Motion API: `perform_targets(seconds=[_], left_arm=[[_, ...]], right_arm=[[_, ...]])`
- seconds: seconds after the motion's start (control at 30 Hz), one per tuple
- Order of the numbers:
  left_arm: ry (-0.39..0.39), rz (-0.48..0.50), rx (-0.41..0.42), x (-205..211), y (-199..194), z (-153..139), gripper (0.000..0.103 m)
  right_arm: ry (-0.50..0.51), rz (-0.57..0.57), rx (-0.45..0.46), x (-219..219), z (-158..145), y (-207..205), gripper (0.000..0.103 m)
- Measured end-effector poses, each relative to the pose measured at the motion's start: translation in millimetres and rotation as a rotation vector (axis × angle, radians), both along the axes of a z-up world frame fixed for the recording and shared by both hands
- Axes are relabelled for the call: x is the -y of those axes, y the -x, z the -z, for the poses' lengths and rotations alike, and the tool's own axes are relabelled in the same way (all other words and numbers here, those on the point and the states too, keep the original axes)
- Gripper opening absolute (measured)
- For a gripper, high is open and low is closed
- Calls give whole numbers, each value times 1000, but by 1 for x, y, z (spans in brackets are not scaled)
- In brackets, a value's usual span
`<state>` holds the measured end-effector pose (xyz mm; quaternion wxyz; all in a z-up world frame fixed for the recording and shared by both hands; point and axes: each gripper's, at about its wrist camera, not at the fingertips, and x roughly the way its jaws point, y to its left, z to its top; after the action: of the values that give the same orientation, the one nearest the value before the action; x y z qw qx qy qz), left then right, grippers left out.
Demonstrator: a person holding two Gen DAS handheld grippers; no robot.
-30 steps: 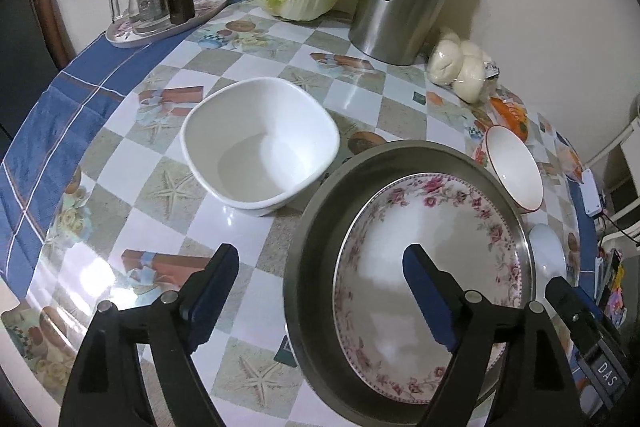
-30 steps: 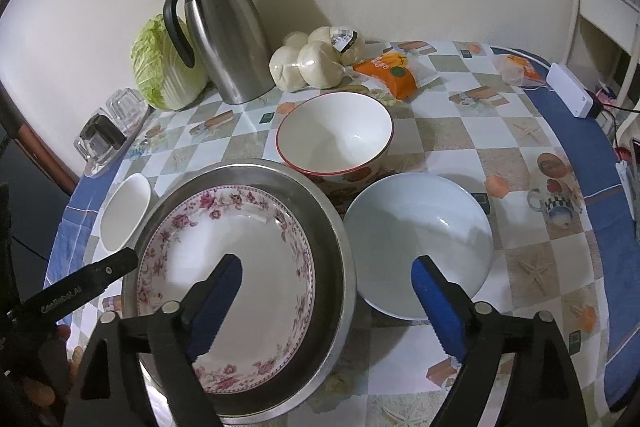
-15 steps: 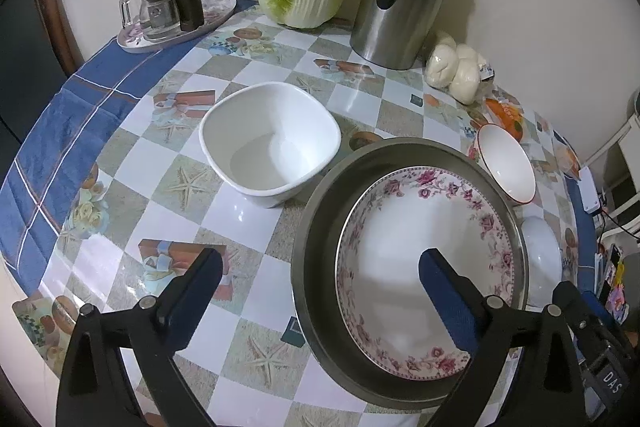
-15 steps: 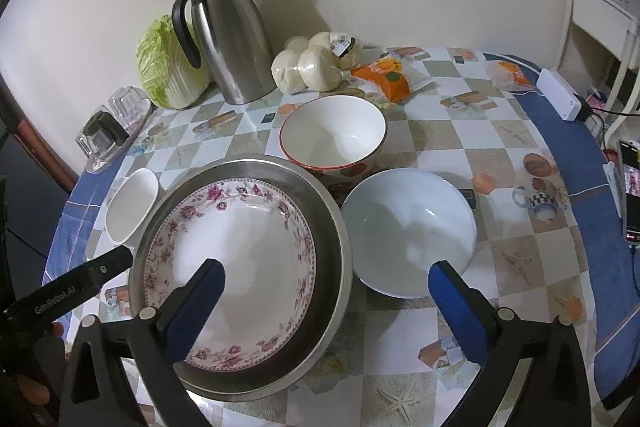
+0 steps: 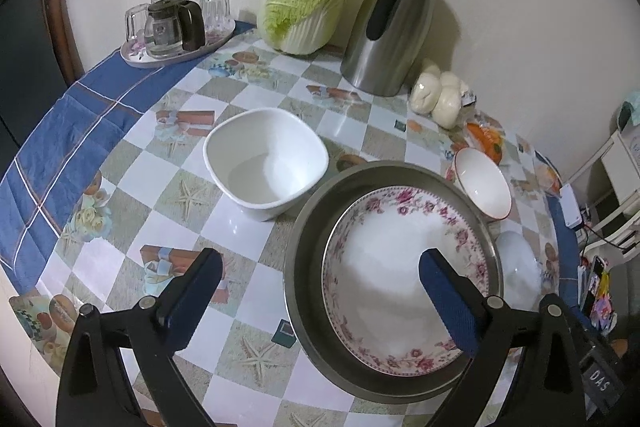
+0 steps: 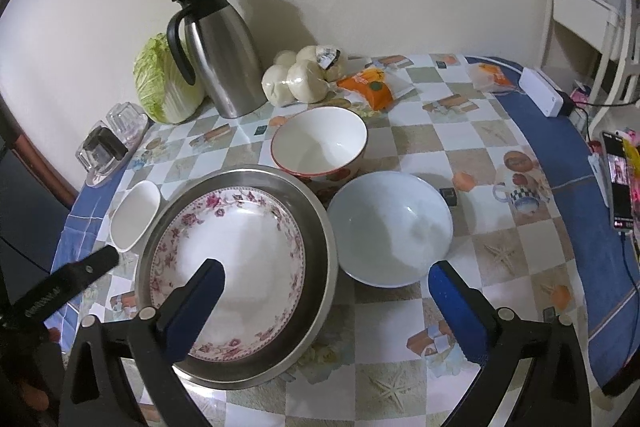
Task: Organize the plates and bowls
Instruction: 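Move both tools to the rim of the red-rimmed white bowl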
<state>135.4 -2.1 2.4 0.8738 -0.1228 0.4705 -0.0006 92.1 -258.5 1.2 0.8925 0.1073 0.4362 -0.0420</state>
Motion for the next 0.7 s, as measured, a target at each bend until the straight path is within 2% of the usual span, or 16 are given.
perform_targets(seconds=[0.1,0.2,0.33,0.43,0.57,0.63,0.7], left_arm=[[7,3,19,0,1,0,99],[-18,14,5,6,-8,7,99],[-32,-8,-47,14,-46,17,99],[-40,7,-60,24,-75,12,99],[-47,33,-55,33,-81,1,99],[-19,39,-37,32,-70,-5,99],[-11,47,-33,33,-64,-6,99]], right_arm=[[-3,-3,3,0,2,1,103],[2,-6,12,-1,3,0,103],[-6,3,-3,1,3,-22,103],[-37,30,-26,10,2,-52,103],[-54,54,-15,20,-7,-72,103],[-37,53,-27,22,-15,-74,103],[-39,48,0,23,-28,-68,103]])
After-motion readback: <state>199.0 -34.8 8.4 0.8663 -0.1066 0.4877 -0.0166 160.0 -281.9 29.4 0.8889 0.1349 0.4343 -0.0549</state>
